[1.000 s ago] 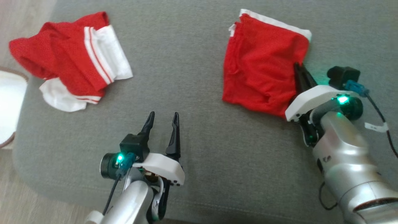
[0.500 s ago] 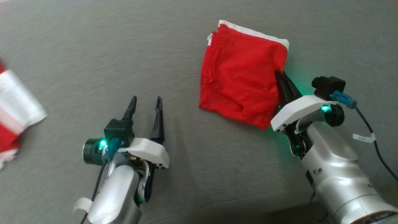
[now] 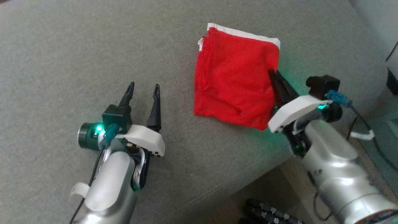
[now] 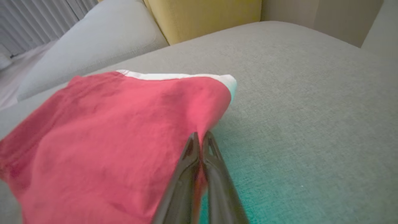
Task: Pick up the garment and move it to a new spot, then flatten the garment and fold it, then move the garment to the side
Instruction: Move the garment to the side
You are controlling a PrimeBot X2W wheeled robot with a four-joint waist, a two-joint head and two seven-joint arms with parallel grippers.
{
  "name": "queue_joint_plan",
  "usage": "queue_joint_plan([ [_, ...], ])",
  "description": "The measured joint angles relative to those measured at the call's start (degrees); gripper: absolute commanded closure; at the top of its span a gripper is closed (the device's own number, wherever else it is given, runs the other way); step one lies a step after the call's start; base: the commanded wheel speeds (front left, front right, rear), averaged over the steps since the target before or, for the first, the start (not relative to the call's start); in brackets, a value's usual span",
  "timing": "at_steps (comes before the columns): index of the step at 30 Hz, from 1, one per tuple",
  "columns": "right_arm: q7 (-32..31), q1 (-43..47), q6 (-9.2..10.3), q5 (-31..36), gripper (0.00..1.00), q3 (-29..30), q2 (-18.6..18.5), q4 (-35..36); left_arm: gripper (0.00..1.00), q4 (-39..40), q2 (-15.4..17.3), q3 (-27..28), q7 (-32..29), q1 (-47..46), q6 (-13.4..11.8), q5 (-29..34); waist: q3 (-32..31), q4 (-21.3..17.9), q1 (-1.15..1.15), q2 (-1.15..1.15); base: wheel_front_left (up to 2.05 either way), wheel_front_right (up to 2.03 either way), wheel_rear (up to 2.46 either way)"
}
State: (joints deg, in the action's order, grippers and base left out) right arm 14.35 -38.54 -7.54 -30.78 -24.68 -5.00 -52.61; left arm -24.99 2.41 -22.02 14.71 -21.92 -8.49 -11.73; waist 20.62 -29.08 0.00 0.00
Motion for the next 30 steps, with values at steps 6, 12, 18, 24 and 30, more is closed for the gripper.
queue_joint_plan([
  [6, 0.00, -8.23, 0.00, 5.47, 1.00, 2.61, -5.99, -5.60, 0.00, 0.04, 0.00, -0.60, 0.00, -0.09, -0.12, -0.03, 1.80, 4.22, 0.00, 0.00, 0.00, 0.00, 0.00],
  [12, 0.01, -17.78, 0.00, 11.41, 1.00, 10.02, -13.94, -14.58, 0.00, 2.08, -0.10, 1.88, 0.01, -0.04, -0.60, 0.23, 3.30, 10.25, 0.00, 0.00, 0.00, 0.00, 0.00],
  [18, 0.01, -19.63, 0.00, 17.12, 1.00, 16.39, -18.12, -17.34, 0.00, 3.69, -0.12, 3.89, 0.02, 0.68, -0.79, 0.38, 4.47, 15.02, 0.00, 0.00, 0.00, 0.00, 0.00],
  [24, 0.01, -19.02, 0.00, 21.14, 0.00, 24.54, -17.37, -12.61, 0.00, 3.93, -0.12, 3.93, 0.01, 1.19, -1.15, -0.33, 3.96, 16.29, 0.00, 0.00, 0.00, 0.00, 0.00],
  [30, 0.04, -13.82, 0.00, 26.83, 0.00, 31.27, -14.49, -0.31, 0.00, 4.10, -0.11, 3.82, 0.00, 2.66, -1.70, -0.66, 1.45, 16.88, 0.00, 0.00, 0.00, 0.00, 0.00],
])
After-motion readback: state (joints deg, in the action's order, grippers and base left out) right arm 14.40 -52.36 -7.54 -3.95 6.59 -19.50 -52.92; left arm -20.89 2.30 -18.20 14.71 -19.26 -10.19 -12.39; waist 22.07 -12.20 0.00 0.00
